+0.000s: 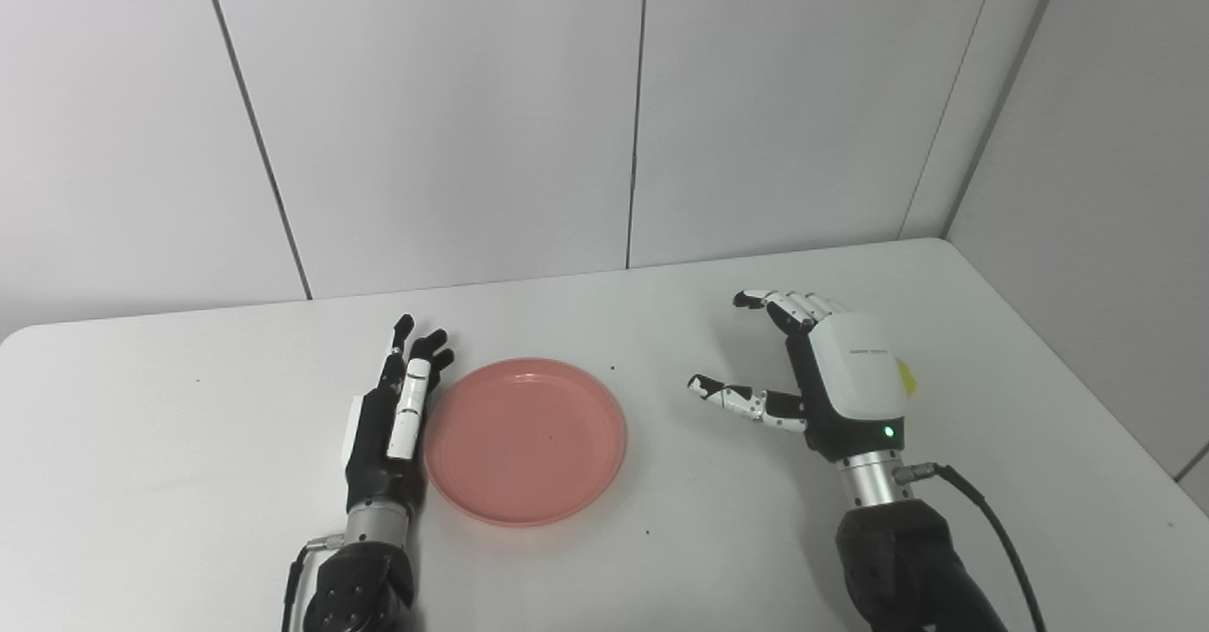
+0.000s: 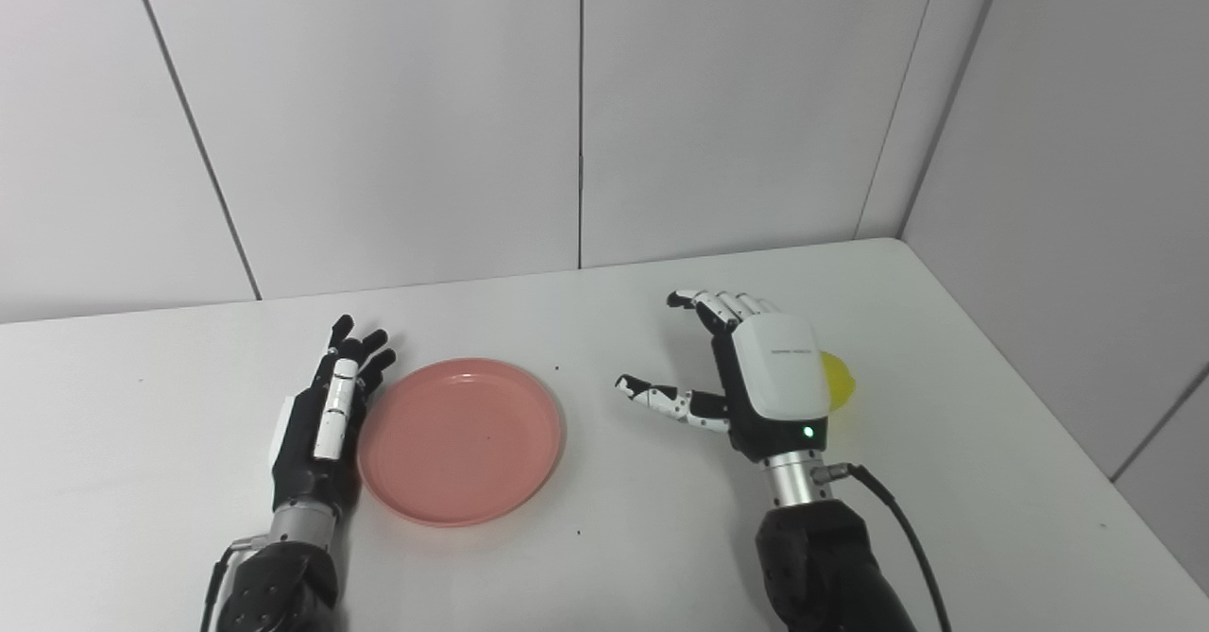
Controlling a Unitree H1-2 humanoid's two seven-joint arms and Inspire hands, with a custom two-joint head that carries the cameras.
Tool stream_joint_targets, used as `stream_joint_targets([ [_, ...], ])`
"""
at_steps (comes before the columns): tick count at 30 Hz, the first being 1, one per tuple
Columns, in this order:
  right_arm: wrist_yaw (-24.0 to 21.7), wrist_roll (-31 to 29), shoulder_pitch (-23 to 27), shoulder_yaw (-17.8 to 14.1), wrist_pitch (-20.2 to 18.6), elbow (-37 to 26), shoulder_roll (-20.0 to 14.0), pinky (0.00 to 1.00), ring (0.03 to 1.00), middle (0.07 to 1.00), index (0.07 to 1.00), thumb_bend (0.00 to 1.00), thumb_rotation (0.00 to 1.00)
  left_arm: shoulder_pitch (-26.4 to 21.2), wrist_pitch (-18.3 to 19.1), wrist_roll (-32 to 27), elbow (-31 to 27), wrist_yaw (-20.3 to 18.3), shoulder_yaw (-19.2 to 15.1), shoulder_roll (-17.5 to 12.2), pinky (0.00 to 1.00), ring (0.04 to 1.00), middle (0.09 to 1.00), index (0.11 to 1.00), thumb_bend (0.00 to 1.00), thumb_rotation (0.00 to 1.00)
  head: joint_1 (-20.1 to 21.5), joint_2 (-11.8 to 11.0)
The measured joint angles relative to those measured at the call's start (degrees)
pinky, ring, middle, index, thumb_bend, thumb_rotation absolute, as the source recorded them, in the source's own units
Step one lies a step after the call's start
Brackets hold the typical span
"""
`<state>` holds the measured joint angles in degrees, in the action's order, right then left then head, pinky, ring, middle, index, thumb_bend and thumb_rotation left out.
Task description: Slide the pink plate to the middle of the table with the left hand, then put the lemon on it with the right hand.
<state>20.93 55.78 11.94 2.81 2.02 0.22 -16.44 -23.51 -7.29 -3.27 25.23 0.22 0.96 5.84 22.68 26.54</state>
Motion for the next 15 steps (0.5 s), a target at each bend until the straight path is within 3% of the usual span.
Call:
stream_joint_targets([
  [9,1.1,0.9,2.5,-2.6,-0.6,0.4,-4.2,0.63,0.661,0.664,0.642,0.76,0.88,-0.2,-0.1,-0.3,0.3,0.0,-0.4,0.3,0.95,0.863,0.879,0.959,0.62,0.81,0.0,0.0],
  [15,0.9,1.6,2.6,-2.8,-2.0,0.6,-5.3,0.61,0.642,0.65,0.631,0.78,0.87,-0.1,-0.2,-0.2,0.2,0.0,-0.4,0.3,0.95,0.863,0.883,0.963,0.61,0.82,-0.2,0.1],
])
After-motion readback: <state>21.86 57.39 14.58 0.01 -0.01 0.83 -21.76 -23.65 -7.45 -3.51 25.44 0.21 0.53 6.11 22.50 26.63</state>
